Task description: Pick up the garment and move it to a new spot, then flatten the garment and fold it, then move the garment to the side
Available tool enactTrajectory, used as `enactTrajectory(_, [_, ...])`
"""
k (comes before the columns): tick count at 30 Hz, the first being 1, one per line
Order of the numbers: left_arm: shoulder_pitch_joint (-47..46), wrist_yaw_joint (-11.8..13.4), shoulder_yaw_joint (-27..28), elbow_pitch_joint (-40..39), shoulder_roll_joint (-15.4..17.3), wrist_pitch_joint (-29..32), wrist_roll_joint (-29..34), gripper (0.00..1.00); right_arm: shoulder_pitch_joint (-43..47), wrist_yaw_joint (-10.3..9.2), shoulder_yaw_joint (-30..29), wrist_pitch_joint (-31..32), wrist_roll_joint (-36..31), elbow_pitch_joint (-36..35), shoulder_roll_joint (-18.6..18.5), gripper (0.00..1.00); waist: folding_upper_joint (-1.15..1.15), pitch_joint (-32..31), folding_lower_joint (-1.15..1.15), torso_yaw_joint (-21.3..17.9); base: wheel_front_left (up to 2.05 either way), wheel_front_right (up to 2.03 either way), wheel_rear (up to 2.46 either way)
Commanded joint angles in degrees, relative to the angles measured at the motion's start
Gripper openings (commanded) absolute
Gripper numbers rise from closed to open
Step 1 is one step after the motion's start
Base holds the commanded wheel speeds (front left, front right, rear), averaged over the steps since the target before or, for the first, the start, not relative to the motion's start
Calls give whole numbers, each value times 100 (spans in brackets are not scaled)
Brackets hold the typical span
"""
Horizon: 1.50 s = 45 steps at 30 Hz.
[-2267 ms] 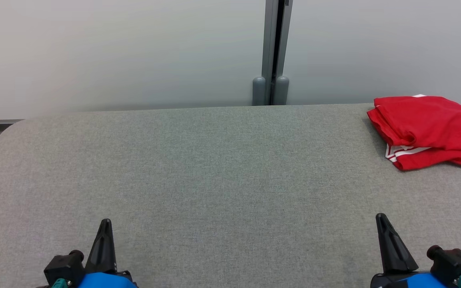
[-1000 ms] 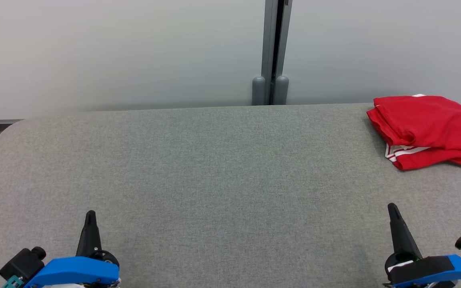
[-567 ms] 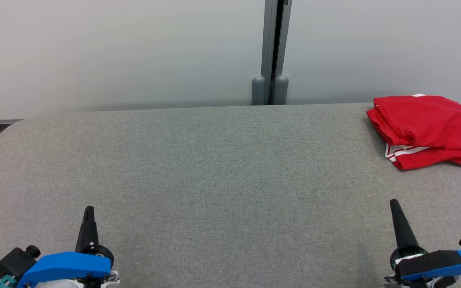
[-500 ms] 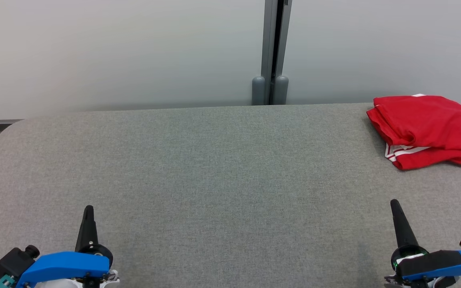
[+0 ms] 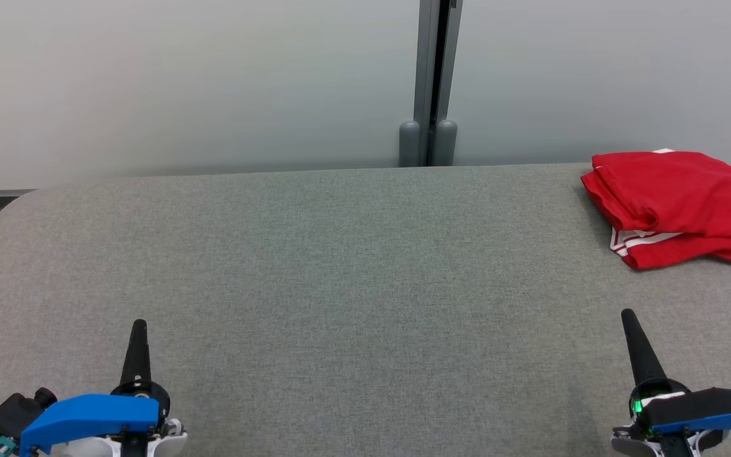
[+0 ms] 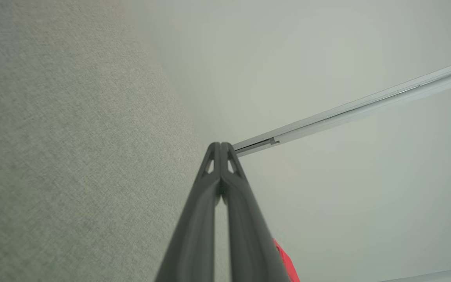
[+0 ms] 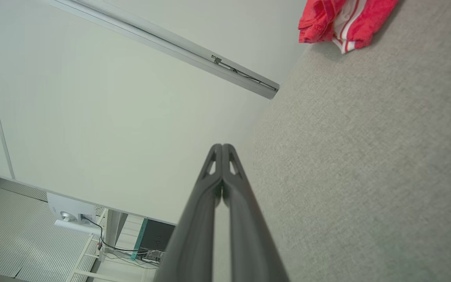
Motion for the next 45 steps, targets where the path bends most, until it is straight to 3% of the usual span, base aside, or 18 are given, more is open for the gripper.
enactTrajectory(1, [-142,-36,31,-65,22,41,-170,0,-124,3,-25,47,165,-16,-48,0,0,0,0,0,0,0,0])
enactTrajectory(45, [-293,-112,190,-165,23,568,-2286,0,-391,4,-234,560,2161,167,-3,0,0,5,0,-12,0,0,0])
